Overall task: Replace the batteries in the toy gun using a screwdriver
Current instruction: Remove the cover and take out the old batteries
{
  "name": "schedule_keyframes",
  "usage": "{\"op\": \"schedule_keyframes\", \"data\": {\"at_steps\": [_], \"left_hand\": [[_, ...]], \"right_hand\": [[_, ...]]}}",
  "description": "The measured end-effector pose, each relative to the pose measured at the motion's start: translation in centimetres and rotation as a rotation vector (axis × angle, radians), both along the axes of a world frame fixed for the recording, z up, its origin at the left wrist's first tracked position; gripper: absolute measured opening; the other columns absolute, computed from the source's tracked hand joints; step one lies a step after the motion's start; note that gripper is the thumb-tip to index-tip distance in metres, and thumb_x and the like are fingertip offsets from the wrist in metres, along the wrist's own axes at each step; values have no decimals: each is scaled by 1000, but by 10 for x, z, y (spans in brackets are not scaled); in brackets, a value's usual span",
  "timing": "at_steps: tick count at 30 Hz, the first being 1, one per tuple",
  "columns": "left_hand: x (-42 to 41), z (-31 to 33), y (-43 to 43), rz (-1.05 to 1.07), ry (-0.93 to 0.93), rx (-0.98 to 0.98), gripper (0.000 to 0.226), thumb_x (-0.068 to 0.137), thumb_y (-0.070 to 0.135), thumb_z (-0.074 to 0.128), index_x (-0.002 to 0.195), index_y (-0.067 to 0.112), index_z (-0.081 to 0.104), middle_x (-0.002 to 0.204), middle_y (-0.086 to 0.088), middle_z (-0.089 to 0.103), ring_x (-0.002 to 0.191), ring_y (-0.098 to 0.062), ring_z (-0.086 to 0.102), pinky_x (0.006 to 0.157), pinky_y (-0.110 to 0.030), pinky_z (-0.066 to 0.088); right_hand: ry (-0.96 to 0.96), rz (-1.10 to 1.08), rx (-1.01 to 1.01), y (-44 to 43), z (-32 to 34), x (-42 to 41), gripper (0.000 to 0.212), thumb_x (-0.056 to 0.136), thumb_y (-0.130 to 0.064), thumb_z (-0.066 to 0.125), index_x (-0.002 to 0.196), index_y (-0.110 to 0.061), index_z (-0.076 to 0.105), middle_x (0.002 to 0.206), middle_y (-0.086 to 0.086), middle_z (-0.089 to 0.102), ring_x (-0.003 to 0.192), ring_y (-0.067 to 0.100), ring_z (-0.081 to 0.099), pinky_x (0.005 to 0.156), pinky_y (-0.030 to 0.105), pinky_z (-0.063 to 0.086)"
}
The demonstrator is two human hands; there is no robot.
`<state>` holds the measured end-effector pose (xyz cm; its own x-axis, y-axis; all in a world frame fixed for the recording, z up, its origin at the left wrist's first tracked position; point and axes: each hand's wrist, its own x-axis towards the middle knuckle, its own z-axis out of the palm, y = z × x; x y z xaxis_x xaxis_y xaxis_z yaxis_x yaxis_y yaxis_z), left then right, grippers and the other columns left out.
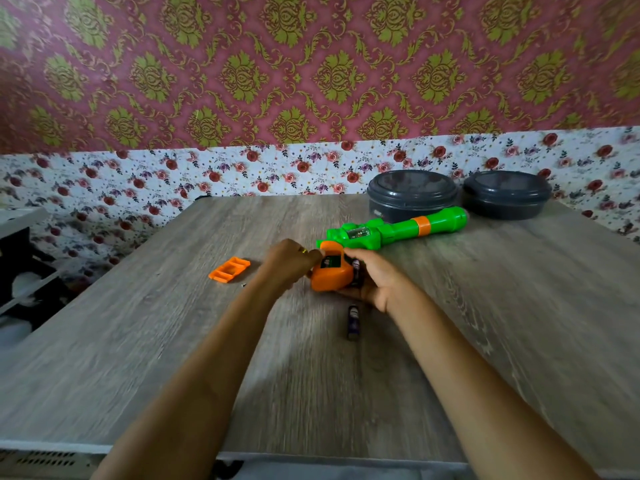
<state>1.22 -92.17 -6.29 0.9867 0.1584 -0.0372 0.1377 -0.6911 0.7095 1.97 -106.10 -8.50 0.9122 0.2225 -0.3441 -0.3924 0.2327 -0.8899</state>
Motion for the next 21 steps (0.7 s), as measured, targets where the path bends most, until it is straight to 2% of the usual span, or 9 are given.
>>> {"op": "schedule_keyframes", "data": {"at_steps": [4,6,8,10,13,15,17,19,21], "left_hand": [[4,-5,-7,0,50,-169,43,87,37,62,59,9,46,51,-8,41,41,-17,37,42,-19,28],[3,-4,-8,9,86,-253,38,88,35,61,62,11,47,54,-6,39,43,-15,35,40,-16,26],[1,-3,-9,22,133,-321,35,89,36,60,65,12,50,57,-5,38,45,-14,32,40,-15,23],[0,-4,-8,44,165,-382,32,87,40,61,74,12,56,63,-6,41,47,-14,33,44,-18,25],[0,-7,-7,47,158,-500,30,85,42,63,76,14,56,63,-6,41,47,-14,32,46,-20,24],[-3,-6,-7,9,148,-587,27,88,40,60,74,18,52,60,-3,38,43,-11,30,43,-18,23],[-6,-3,-7,-12,130,-667,25,90,42,57,80,19,52,52,1,36,36,-6,27,41,-17,24],[-11,0,-7,3,141,-769,30,88,47,56,82,19,55,41,6,35,34,-4,27,41,-17,30],[-15,2,-7,-1,139,-791,34,86,52,56,77,19,56,36,8,33,34,-4,28,41,-16,33]], "right_hand": [[-25,-4,-14,3,-1,0,19,96,-16,43,80,-17,52,76,4,54,60,11,57,38,19,48],[-47,-21,-35,4,-2,0,12,96,-16,45,89,-17,55,77,4,55,64,12,55,40,20,50],[-82,-45,-68,5,-3,1,11,94,-18,49,103,-18,54,82,4,57,69,14,54,49,24,52],[-112,-60,-76,6,-3,0,15,92,-21,53,107,-19,53,88,4,57,73,14,55,58,28,51],[-155,-37,-106,6,-2,-1,13,89,-21,58,102,-19,58,90,2,60,79,16,57,62,29,50],[-190,-51,-127,5,-1,-2,4,89,-15,58,87,-16,61,86,2,62,77,16,58,61,28,48],[-233,-83,-122,3,0,-1,10,89,-9,56,82,-14,60,79,2,61,73,16,57,62,27,47],[-278,-90,-128,-1,2,-2,10,89,-7,56,97,-11,61,86,5,64,82,18,59,71,31,48],[-305,-84,-166,-3,3,-4,24,89,-8,57,113,-6,60,99,9,64,94,22,59,80,35,47]]}}
